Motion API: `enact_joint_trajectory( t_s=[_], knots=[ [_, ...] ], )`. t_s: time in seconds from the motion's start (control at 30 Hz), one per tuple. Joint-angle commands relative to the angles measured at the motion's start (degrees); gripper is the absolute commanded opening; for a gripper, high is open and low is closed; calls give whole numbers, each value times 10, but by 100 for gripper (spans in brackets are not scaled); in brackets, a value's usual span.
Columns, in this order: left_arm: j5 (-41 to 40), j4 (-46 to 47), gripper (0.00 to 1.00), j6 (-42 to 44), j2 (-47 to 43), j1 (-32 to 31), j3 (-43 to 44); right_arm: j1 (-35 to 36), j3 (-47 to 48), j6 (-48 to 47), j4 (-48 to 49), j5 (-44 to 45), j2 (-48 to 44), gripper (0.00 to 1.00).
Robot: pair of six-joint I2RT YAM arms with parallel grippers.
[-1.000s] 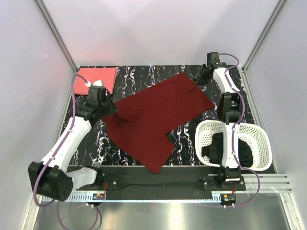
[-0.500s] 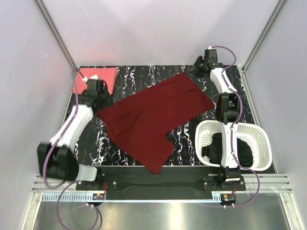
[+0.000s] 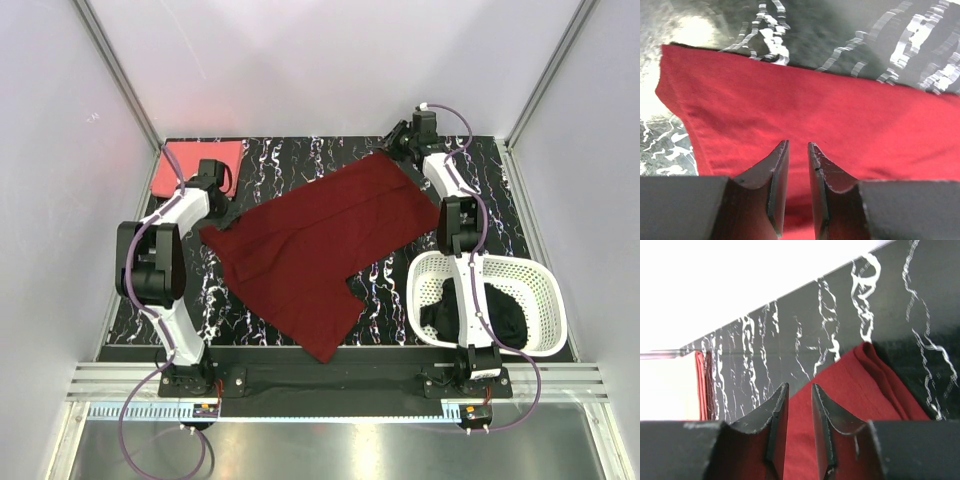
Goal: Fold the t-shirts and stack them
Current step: Fold the tshirt
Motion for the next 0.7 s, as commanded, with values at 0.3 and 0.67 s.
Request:
enact_joint_trajectory(
  t_s=[0.3,0.67],
  knots=[
    [13,1,29,-56,41,36,-7,3,87,64,94,4,96,17],
    [-13,-44,33,-84,78,70,-13,-7,88,119,125,80,132,13]
  ],
)
